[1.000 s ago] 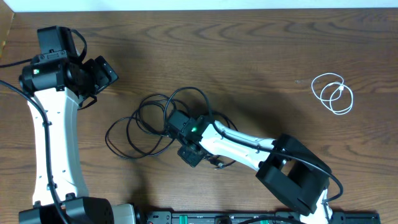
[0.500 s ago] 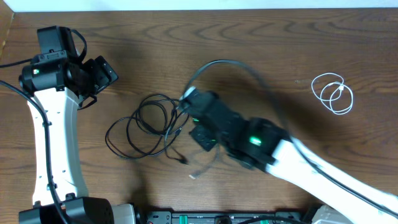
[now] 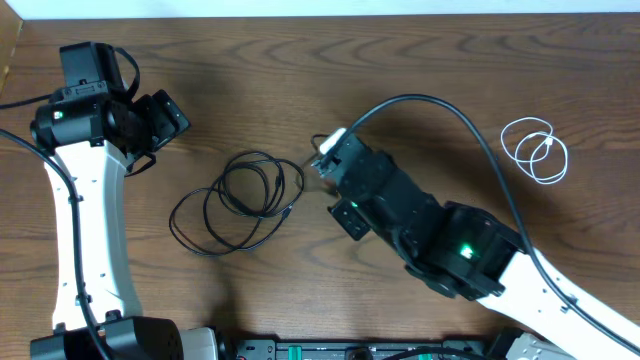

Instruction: Untangle cables

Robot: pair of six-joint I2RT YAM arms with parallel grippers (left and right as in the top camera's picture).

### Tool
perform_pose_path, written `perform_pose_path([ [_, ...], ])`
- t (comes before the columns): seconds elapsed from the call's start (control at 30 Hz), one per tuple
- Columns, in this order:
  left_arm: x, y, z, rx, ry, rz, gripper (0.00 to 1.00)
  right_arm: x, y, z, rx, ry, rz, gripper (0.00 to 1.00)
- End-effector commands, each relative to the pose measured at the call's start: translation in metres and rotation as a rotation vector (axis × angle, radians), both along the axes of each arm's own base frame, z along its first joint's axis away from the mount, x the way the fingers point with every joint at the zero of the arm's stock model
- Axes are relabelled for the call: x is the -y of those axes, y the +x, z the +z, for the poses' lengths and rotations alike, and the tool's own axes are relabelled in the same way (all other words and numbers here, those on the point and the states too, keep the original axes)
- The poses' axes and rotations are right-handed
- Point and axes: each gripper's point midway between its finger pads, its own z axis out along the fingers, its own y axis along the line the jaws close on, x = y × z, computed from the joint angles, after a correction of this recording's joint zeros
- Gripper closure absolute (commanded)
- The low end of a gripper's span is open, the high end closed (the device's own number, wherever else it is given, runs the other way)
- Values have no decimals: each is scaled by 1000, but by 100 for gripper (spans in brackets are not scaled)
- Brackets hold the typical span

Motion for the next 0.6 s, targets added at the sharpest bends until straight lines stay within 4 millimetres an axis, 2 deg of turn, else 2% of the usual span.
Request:
perform_pose_path([
  [0.0, -2, -3, -3, -15, 5, 16, 6, -3, 7, -10, -2, -42, -10, 85],
  [0.1, -2, -3, -3, -15, 5, 16, 7, -7, 10, -22, -20, -68, -10, 49],
  [0.23, -2, -3, -3, -15, 4, 15, 6, -14, 15, -35, -37, -92, -9, 23],
  [0.27, -2, -3, -3, -15, 5, 16, 7, -15, 16, -38, -39, -95, -10, 20],
  [0.47, -2, -3, -3, -15, 5, 16, 7, -43, 25, -53, -51, -63, 36, 16],
  [0.57, -2, -3, -3, -15, 4, 15, 7, -73, 19, -65, -68, -41, 181, 20],
])
